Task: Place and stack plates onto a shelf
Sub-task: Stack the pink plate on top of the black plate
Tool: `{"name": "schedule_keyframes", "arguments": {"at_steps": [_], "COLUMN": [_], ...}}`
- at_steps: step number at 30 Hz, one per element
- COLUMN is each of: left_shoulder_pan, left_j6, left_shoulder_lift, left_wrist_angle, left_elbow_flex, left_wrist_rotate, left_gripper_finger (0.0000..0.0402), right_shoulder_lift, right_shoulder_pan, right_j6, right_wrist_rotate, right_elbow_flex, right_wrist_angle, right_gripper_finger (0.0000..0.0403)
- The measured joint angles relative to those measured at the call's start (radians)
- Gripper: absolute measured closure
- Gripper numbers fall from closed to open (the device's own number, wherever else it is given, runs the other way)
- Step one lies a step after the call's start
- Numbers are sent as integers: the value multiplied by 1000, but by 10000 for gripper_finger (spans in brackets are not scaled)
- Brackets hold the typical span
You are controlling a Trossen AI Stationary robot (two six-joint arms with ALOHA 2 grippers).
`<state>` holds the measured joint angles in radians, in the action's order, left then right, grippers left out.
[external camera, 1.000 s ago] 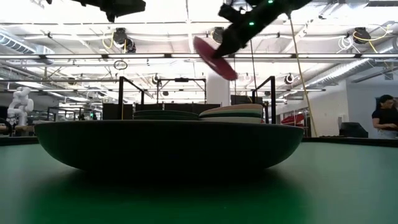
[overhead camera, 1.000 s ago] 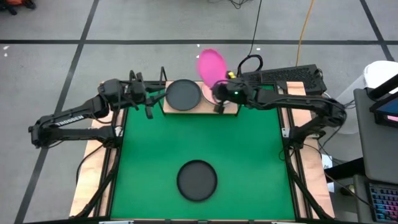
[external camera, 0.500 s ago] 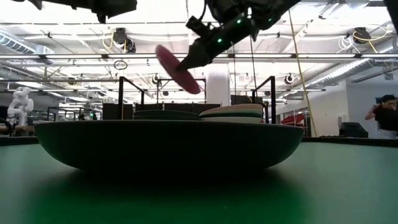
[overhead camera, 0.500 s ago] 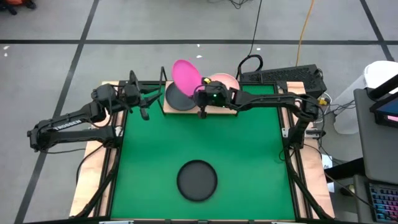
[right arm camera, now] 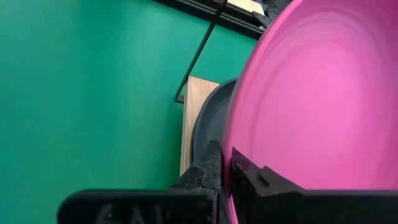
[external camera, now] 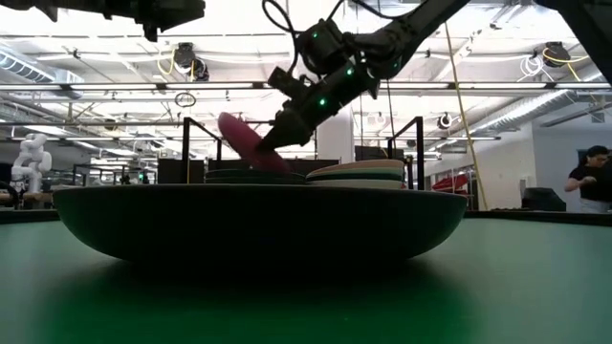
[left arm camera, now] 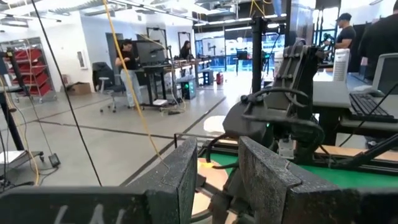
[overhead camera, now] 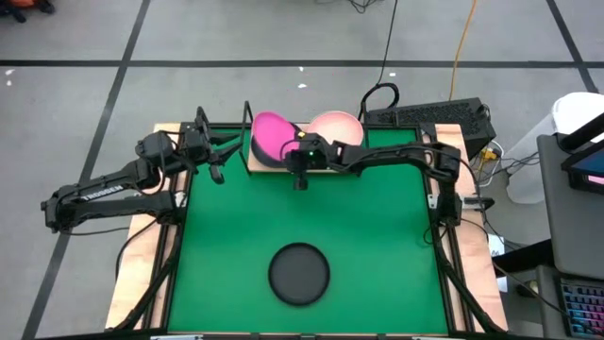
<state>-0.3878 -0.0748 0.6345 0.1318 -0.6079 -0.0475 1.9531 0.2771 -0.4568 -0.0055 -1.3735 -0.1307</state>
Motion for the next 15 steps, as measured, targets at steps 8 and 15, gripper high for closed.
{"name": "schedule_keyframes", "arguments": {"at_steps": [8,15], "left_shoulder_pan": [1,1], "left_j6": [9,19], "left_shoulder_lift": [0,0], "left_wrist_angle": [-2,-2], "left_elbow_flex": [0,0], "left_wrist_rotate": [0,0], "left_gripper_finger": [277,277], "right_shoulder_lift": [13,13], "right_shoulder_pan": [0,2], "right_j6": [7,16], "right_wrist_rotate": [16,85], "right_elbow_flex": [0,0], "right_wrist_angle": [-21,6], "right_gripper_finger": [377,348]}}
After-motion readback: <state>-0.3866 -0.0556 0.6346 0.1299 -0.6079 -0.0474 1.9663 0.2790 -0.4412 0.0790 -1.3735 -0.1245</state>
